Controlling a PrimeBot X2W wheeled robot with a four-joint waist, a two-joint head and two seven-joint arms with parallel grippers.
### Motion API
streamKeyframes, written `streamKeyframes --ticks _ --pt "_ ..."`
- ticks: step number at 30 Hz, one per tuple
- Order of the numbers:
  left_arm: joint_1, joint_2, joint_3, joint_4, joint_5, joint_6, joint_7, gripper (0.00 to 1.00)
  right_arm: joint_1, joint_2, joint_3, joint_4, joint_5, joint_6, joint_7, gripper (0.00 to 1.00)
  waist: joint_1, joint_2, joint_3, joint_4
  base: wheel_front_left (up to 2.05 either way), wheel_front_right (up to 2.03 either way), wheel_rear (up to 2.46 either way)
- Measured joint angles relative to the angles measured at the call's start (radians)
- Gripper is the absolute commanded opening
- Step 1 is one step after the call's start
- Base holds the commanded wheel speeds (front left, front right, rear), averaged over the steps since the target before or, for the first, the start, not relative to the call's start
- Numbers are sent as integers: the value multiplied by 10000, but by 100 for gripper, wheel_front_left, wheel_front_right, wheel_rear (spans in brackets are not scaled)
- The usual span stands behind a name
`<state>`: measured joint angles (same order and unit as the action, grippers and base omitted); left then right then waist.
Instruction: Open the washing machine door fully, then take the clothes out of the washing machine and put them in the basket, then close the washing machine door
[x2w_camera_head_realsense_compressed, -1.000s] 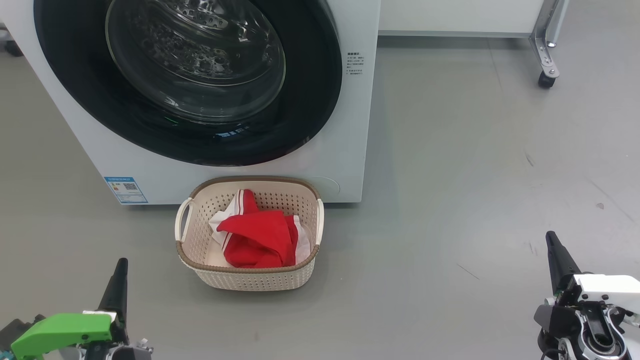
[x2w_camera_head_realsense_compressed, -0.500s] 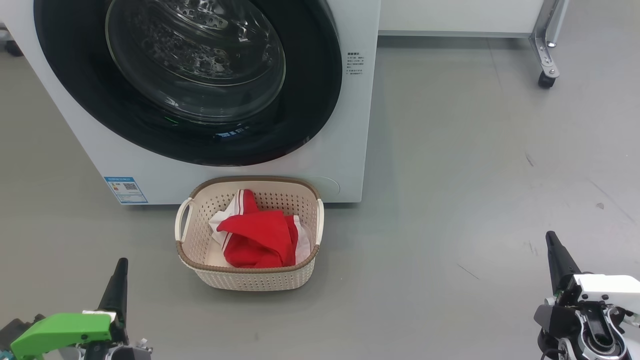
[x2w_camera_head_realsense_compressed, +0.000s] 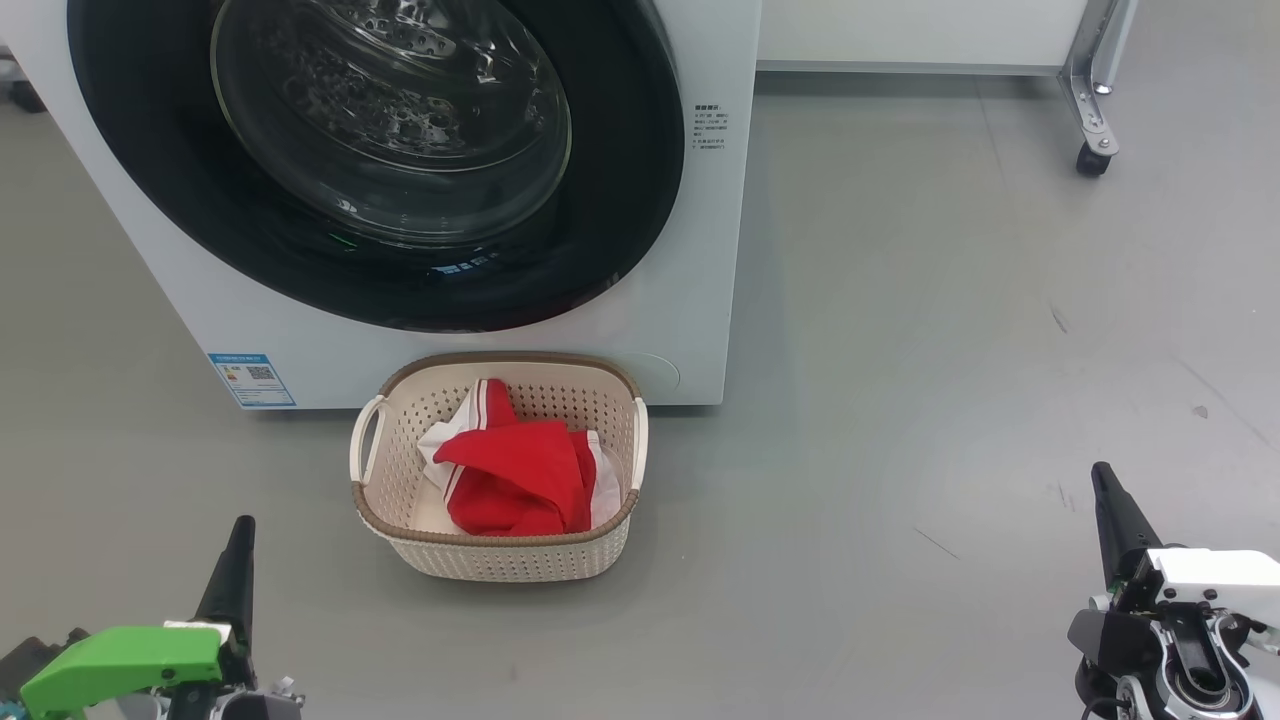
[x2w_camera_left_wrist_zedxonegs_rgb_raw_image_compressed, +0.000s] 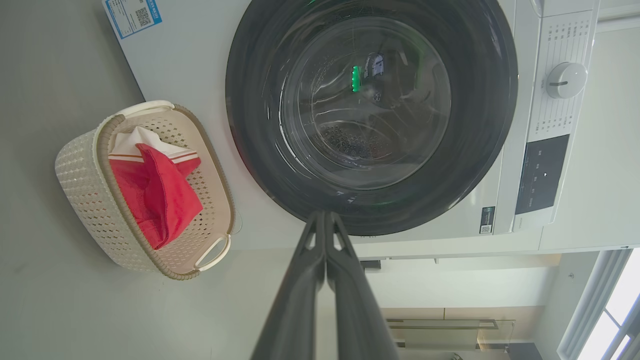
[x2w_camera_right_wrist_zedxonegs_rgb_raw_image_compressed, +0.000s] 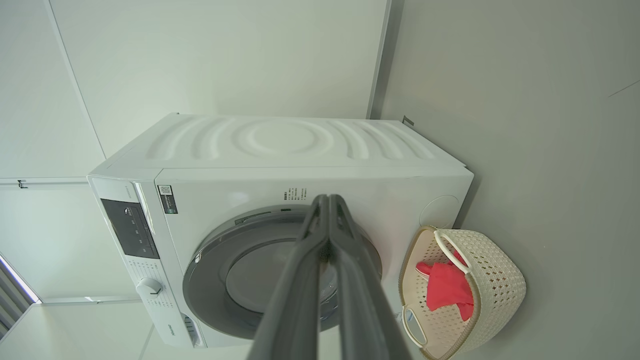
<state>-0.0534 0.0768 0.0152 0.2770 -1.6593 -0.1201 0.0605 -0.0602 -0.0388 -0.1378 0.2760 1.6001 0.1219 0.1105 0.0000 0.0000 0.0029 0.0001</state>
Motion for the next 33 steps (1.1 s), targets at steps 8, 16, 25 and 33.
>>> streamKeyframes --ticks 8,16,25,33 --pt "0 0 10 -4 0 0 0 0 0 0 0 0 2 0 0 0 0 0 0 0 0 0 0" --pt "0 -2 23 -8 0 0 0 0 0 0 0 0 2 0 -2 0 0 0 1 0 0 0 0" --pt "0 -4 35 -12 0 0 2 0 0 0 0 -2 2 0 -2 0 0 0 1 0 0 0 0" --pt "0 -6 42 -13 2 -2 2 0 0 0 0 -2 2 0 -2 0 0 0 1 0 0 0 0"
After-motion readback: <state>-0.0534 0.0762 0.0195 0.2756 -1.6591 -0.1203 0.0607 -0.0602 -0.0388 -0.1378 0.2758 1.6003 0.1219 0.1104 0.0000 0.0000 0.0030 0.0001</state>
